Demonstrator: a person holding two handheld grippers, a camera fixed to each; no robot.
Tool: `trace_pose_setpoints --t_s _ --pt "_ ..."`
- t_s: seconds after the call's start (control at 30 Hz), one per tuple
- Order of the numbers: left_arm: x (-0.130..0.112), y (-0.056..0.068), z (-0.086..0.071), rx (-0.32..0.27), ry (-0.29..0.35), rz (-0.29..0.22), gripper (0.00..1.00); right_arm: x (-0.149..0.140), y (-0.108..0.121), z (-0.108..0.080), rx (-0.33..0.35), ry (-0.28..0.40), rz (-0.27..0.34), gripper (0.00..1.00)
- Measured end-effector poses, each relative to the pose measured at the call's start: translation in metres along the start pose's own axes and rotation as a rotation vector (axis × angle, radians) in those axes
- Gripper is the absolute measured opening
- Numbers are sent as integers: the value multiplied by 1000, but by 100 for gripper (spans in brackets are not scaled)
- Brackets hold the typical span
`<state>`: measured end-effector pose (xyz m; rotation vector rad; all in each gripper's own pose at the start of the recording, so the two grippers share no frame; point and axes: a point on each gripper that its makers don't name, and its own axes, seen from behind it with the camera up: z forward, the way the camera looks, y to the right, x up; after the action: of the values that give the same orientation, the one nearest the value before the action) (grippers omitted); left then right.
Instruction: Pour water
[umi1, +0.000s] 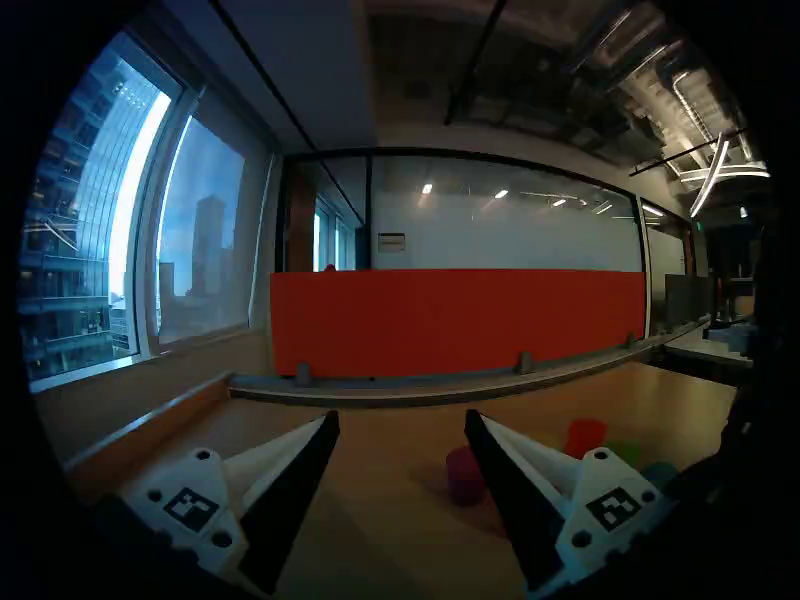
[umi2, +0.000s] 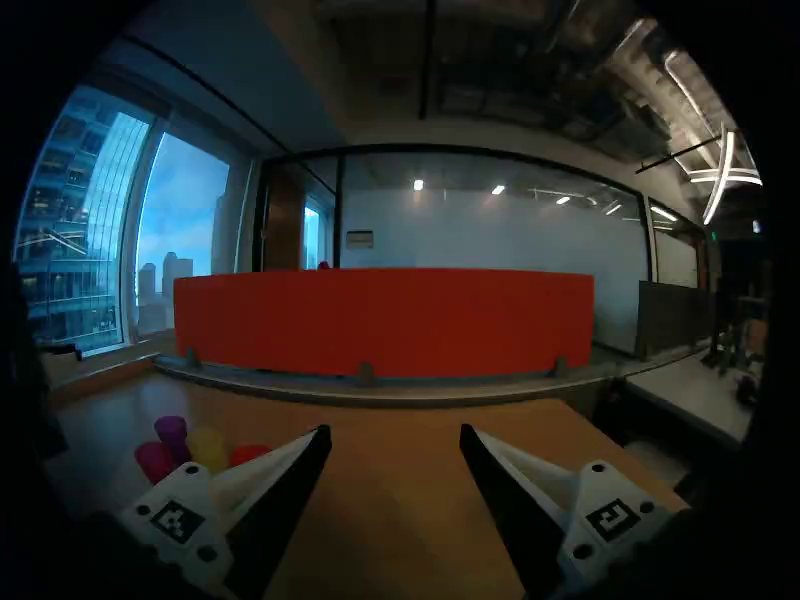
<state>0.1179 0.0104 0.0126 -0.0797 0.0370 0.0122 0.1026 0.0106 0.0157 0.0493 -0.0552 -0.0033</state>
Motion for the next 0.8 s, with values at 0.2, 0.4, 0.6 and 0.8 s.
trace_pose_setpoints --t_s 0.2,0.4,0.6,0.8 --pt "28 0 8 -15 6 4 93 26 4 1 8 6 13 100" --pt "54 -3 13 -29 1 3 93 44 8 3 16 1 17 100" --pt "70 3 16 -60 -1 13 93 51 7 4 32 -16 19 100" --pt "69 19 18 -134 -23 5 93 49 1 4 73 -33 17 100"
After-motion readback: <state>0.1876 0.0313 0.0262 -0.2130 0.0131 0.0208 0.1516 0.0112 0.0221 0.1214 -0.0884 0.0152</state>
